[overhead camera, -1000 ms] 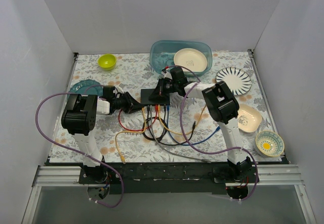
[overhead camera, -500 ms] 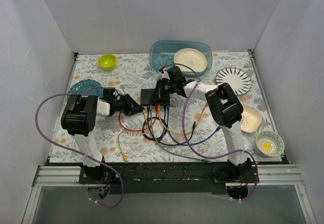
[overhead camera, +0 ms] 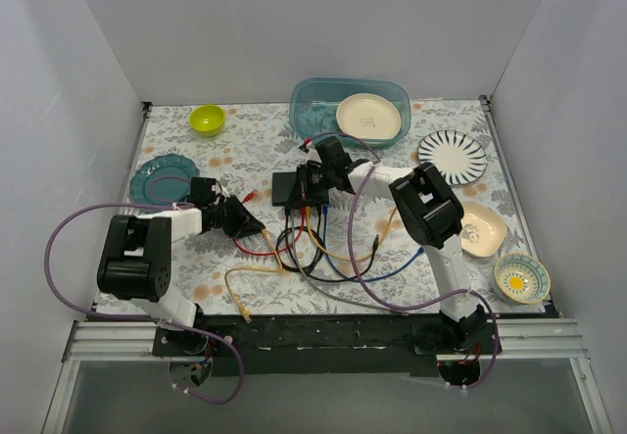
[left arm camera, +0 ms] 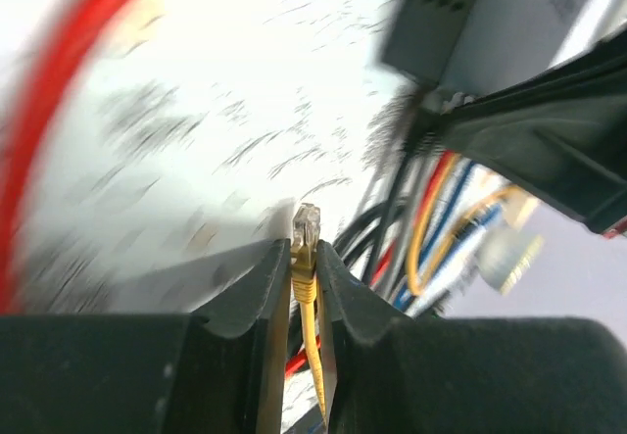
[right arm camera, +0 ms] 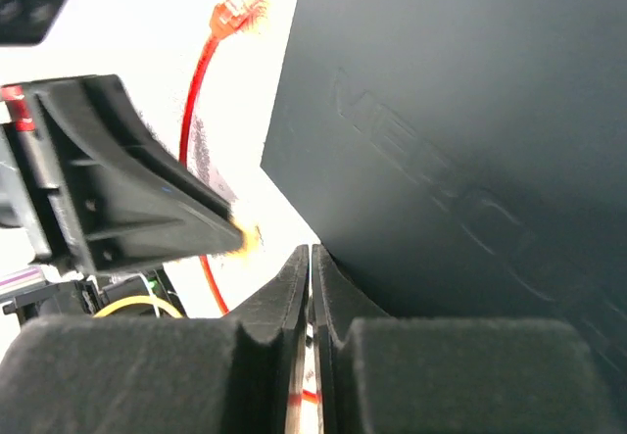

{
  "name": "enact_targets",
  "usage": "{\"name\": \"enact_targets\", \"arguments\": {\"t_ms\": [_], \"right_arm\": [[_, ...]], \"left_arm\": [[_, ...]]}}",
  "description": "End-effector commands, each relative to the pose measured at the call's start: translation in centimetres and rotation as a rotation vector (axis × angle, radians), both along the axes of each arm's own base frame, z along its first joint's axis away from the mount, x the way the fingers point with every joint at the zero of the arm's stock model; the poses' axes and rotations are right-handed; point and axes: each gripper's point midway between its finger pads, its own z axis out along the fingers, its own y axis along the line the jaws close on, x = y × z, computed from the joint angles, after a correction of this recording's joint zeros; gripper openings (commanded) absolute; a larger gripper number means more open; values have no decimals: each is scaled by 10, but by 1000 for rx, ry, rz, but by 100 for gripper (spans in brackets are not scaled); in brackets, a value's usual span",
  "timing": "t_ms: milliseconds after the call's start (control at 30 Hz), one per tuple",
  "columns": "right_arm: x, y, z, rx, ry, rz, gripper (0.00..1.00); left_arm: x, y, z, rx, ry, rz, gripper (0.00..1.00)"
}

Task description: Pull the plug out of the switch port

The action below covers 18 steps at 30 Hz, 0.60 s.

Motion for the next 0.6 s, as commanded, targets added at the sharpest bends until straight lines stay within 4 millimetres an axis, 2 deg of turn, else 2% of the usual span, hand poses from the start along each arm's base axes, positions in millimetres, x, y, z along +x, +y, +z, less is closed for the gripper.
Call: {"name": "enact_targets", "arguments": {"t_ms": [0,100,200,267,333,367,400,467,500,567], "right_arm": [[6,-6,37,60,-99,15,13],[8,-9,51,84,-127,3,16],[24,-13,63,122,-131,-55,22],[42,-16,73,170,-147,-96,24],[56,-21,78,209,-111,-138,25],[64,-21,73,213,-97,-152,25],[69,-23,70,213,-77,-165,25],[79,-29,55,204,-17,-191,23],[81,-32,49,201,3,-201,23],[82,-37,37,187,27,-217,20]], "left_arm": [[-23,53,-7,271,85,162,0],[-22,75,7,346,74,280,0],[-12,88,27,360,15,367,43],[-7,94,41,367,-22,404,61],[5,94,55,351,-66,415,64],[9,90,58,332,-80,400,65],[20,74,70,243,-139,352,65],[26,54,76,128,-180,287,64],[38,40,83,44,-224,259,60],[33,8,87,-63,-225,148,56]]}}
